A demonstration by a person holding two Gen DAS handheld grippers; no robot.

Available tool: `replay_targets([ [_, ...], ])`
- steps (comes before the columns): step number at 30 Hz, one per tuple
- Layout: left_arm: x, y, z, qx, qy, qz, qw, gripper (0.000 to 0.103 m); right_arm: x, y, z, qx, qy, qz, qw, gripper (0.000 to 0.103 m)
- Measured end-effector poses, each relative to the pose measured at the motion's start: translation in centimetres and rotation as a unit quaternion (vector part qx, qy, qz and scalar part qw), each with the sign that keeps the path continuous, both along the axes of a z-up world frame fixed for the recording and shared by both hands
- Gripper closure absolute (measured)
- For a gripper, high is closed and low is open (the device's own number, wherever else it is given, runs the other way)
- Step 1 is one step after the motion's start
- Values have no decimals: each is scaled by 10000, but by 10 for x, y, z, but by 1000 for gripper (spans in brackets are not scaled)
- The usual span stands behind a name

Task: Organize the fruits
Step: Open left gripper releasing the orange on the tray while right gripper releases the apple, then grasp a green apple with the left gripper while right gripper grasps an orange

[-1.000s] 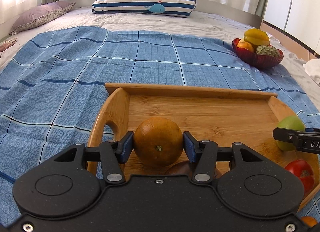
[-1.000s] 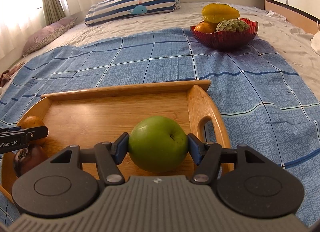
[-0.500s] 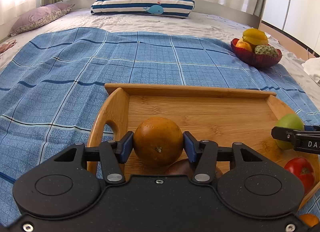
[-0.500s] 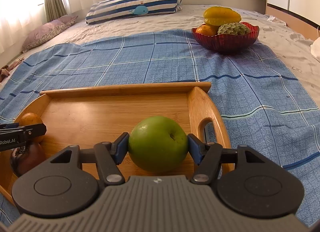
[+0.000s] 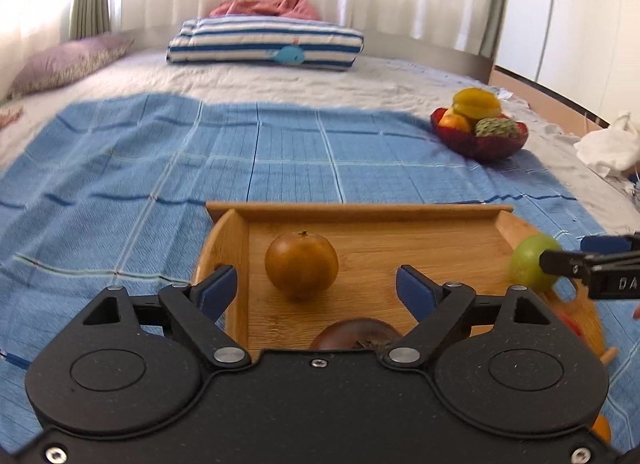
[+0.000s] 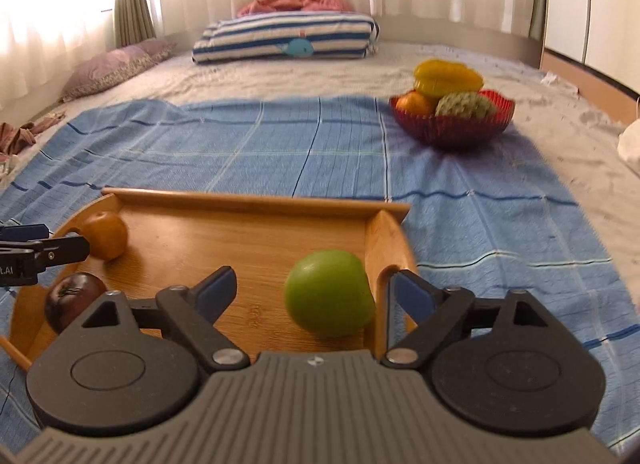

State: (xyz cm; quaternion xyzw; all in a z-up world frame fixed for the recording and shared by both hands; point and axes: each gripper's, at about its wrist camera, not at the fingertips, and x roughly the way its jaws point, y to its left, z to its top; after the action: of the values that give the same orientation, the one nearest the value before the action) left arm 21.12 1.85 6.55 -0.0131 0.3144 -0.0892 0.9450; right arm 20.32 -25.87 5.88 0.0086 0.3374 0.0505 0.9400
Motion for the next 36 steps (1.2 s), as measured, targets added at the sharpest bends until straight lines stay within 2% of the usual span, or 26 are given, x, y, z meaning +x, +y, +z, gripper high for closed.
replay_targets([
  [6,-33,5,15,-74,-296,-105,9995,7,-28,-4,17,-13,-383,49,9993,4],
  [10,-58,6,19,-167,-421,-201,9988,6,-57,0,23,-52,-812,86,9966,0],
  [16,-100,9,16,-482,-558,-180,9971,4,-110,17,8,-86,-1409,-45,9900,0],
  [23,-141,7,1,-612,-645,-149,9959,1,-161,37,-25,-412,-1659,-219,9850,0],
  [29,-165,6,-12,-670,-805,17,9945,0,-190,43,-39,-272,-1773,-258,9834,2],
  [35,-174,7,-25,-603,-683,150,9957,0,-203,48,-48,-156,-1833,-255,9826,6],
  [36,-176,7,-27,-581,-708,174,9956,0,-204,49,-48,-193,-1840,-244,9824,10],
])
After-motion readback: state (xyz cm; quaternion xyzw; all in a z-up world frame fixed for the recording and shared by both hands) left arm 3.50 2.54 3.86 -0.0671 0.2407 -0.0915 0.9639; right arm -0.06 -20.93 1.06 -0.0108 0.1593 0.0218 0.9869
